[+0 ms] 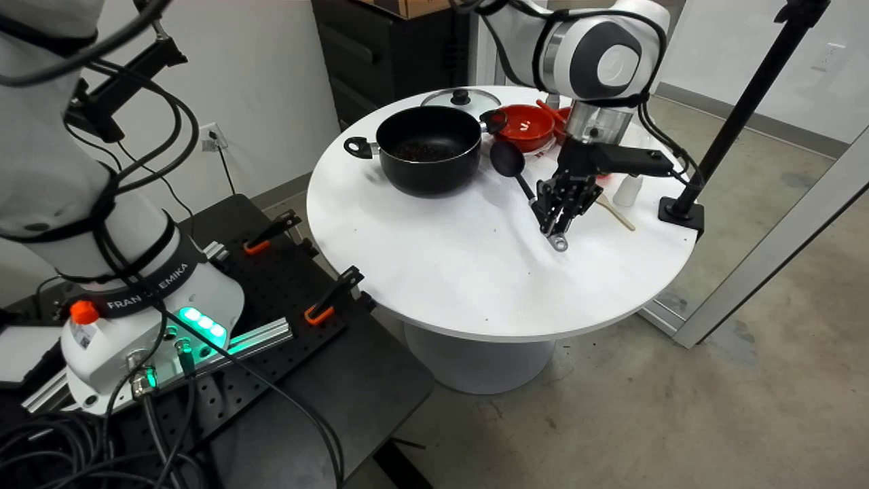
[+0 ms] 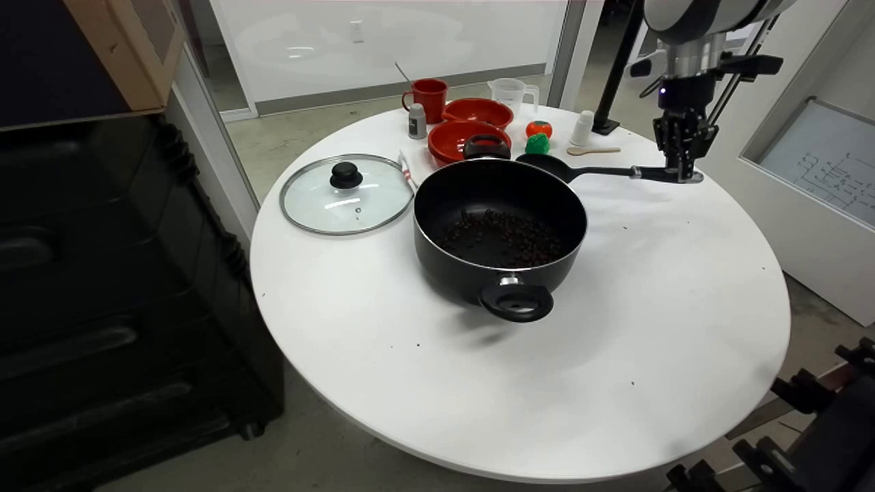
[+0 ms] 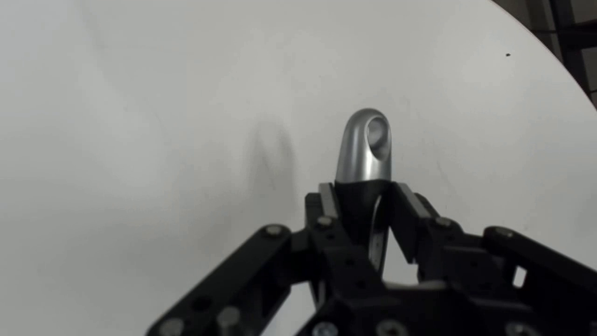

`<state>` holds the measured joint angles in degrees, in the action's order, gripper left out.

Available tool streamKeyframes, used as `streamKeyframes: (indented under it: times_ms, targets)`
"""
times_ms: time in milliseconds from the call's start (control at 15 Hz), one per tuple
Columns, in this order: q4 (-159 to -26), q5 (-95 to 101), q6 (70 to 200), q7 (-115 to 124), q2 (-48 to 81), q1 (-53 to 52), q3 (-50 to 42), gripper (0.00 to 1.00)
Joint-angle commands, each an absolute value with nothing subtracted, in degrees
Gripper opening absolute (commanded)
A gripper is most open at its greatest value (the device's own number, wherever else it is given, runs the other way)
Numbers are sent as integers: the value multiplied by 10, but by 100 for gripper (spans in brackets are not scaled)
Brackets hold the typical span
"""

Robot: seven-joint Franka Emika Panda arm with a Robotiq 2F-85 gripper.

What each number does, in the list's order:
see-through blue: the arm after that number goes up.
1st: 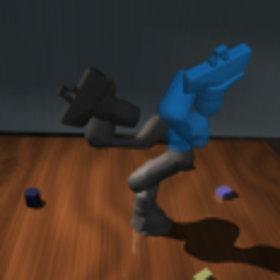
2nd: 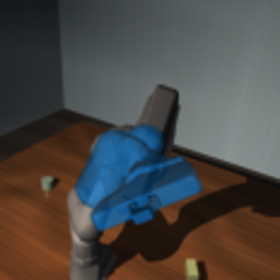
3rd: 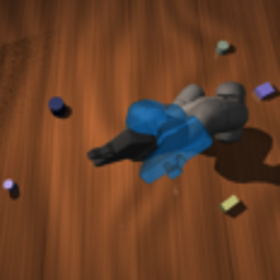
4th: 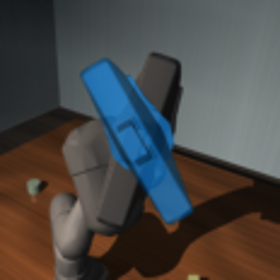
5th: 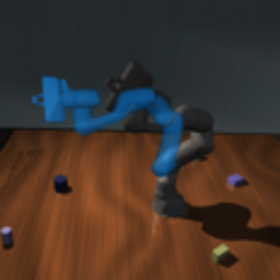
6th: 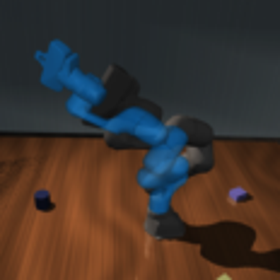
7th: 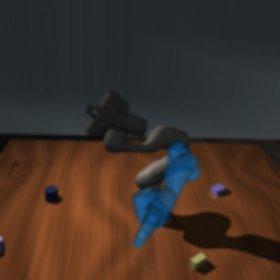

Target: Use the black ladle to stir the contents in the black pot

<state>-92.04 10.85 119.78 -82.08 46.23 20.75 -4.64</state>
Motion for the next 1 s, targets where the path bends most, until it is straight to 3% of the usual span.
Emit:
streamKeyframes:
  times_ms: [0, 467, 933]
  targets:
    - [-908, 81, 1166, -793, 431, 205, -47, 8]
    - [-917, 115, 1150, -790, 356, 176, -50, 8]
    - [-890, 195, 997, -824, 290, 110, -45, 8]
